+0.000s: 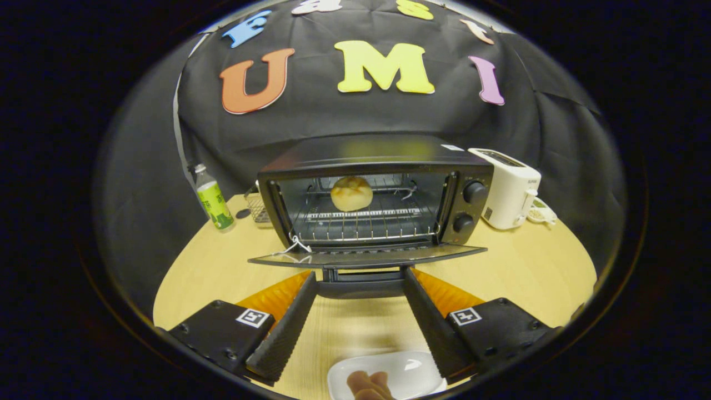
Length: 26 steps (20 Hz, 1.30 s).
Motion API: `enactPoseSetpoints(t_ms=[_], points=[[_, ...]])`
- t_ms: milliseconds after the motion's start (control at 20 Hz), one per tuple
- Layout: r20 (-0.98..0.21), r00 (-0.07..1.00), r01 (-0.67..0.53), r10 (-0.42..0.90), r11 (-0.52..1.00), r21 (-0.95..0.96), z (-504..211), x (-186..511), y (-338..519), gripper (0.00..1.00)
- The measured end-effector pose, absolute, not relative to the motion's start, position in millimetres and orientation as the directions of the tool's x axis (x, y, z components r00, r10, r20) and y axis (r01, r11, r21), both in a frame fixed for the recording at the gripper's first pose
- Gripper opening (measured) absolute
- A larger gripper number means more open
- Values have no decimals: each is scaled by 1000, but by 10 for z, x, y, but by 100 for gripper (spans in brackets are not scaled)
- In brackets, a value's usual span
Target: Open the toaster oven, put the food inside, and close the toaster oven door.
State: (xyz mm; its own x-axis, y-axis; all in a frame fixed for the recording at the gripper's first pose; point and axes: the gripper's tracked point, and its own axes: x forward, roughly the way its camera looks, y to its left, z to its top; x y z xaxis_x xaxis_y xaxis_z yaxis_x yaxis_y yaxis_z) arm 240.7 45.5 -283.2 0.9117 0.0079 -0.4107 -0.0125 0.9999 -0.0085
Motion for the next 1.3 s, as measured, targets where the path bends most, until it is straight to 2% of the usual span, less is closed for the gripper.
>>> enactPoseSetpoints(t_ms=[150, 250, 550, 850, 1050, 1300], points=[[-335, 942, -39, 32, 999, -16, -2638, 2513, 496, 100], [-315, 944, -84, 96, 995, 52, -2565, 2542, 608, 100], [-293, 952, -84, 91, 996, 39, -2245, 2388, 557, 100], [-286, 954, -83, 89, 996, 32, -1845, 1946, 490, 100], [-227, 971, -74, 71, 997, -4, -1449, 1533, 459, 100], [-130, 980, -149, 150, 989, 14, -899, 987, 648, 100]])
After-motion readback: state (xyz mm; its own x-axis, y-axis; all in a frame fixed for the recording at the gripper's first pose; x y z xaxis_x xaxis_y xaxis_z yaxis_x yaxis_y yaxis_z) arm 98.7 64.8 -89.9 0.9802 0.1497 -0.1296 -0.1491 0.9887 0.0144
